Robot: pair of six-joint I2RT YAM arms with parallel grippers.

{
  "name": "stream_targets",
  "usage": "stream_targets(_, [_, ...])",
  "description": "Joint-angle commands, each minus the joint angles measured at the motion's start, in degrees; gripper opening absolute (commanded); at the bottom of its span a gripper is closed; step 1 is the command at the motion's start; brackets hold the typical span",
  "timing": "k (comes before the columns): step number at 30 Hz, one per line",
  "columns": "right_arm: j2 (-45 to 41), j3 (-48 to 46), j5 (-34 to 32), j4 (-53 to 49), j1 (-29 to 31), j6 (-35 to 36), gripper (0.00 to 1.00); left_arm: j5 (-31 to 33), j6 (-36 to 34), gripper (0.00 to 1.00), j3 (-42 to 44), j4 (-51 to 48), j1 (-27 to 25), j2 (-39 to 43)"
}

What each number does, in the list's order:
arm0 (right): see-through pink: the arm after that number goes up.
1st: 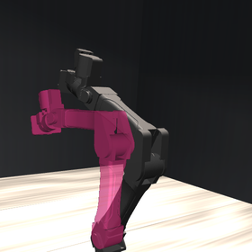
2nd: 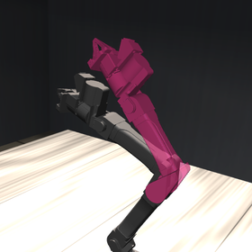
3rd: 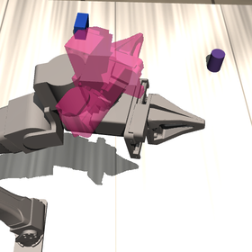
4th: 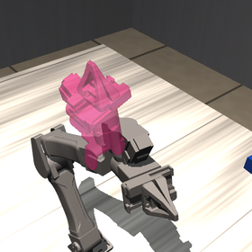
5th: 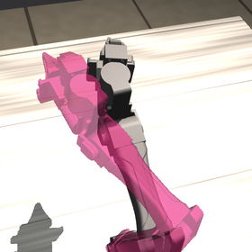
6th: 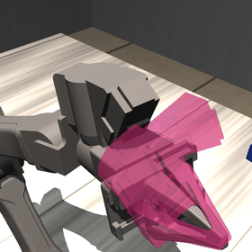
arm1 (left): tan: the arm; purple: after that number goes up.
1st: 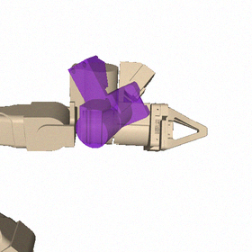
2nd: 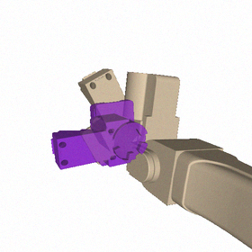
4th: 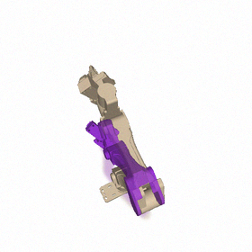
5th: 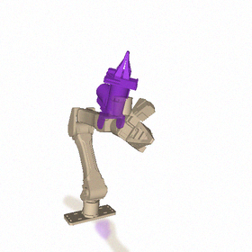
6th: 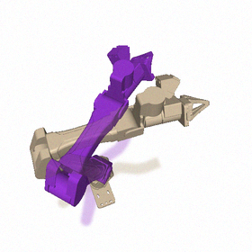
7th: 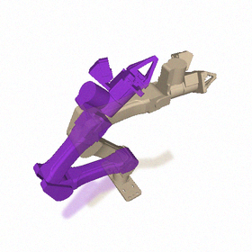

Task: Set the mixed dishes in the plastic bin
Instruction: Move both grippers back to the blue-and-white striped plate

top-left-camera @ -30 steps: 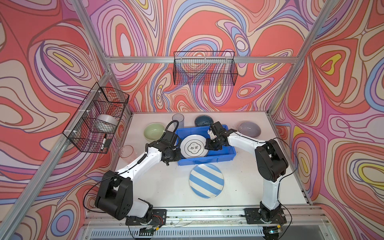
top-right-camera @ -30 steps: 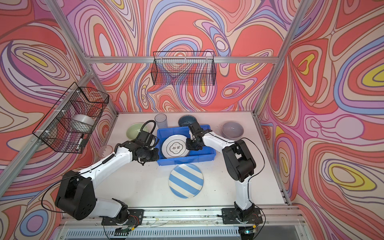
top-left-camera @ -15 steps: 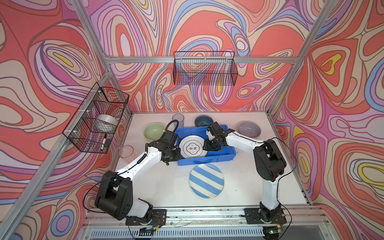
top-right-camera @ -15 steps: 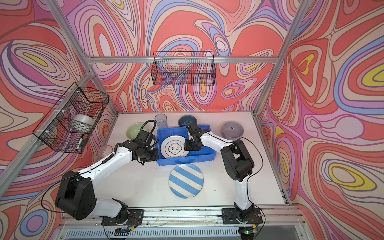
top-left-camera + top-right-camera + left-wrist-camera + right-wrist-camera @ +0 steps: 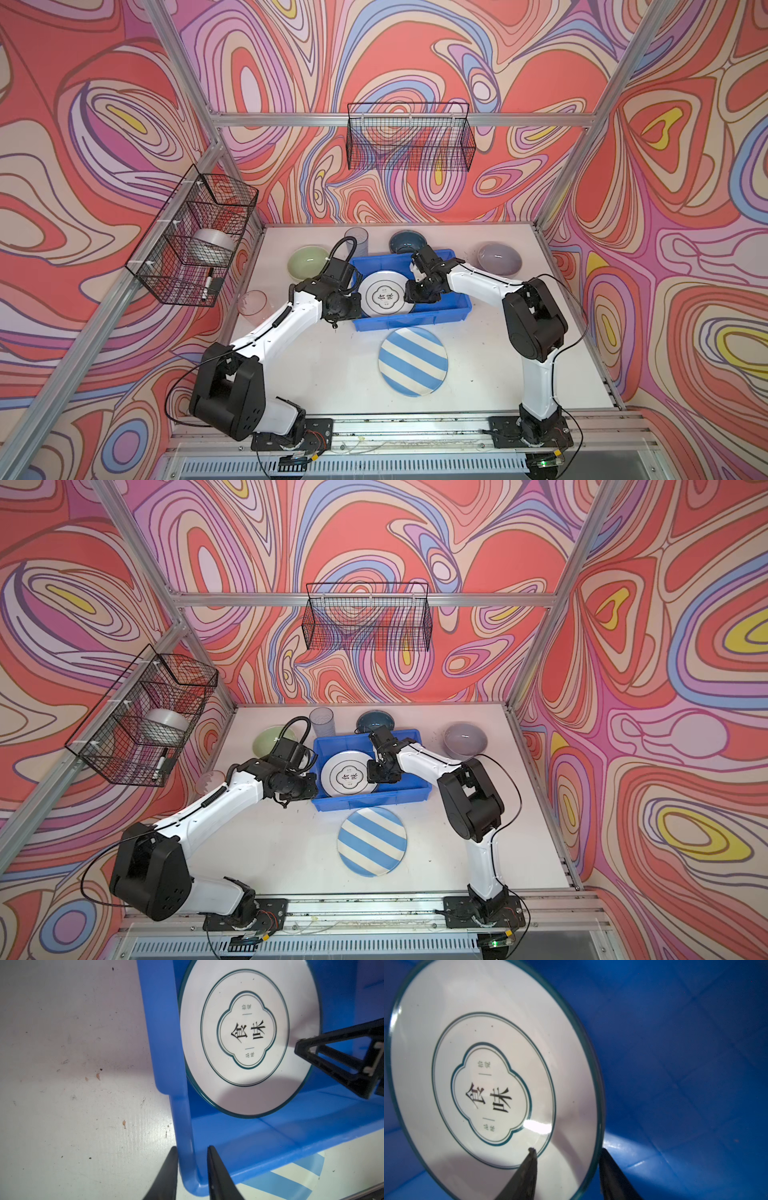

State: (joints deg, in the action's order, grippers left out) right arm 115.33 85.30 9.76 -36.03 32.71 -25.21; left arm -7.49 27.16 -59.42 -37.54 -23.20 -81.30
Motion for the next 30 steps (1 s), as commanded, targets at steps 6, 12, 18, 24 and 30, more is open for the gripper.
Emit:
stream_targets(6, [-11.0,0.2,-4.0,-3.9,0.3,2.2,0.55,-0.6,-3.0,0.46,-1.6,-5.2,0.1,7.0])
stream_targets(12, [-21.9,-9.1,0.4,-1.8,0.3,1.4,0.54,-7.5,-5.0,0.51,1.6,-5.3,0.1,13.1])
stream_targets(18, [-33.4,-18.5,2.5,-1.7,0.3,0.9,0.52,-12.3,-2.5,0.59,6.9,-3.8,-0.3,19.4])
stream_targets(24, [-42.4,-29.0,3.3,-2.7,0.4,-0.4,0.48,-13.2,1.2,0.56,13.6,-1.8,-2.3,24.5])
stream_targets(30, [-51.5,-41.1,7.2,2.5,0.4,-6.3,0.45,-9.2,4.9,0.49,18.1,0.0,-8.0,26.3])
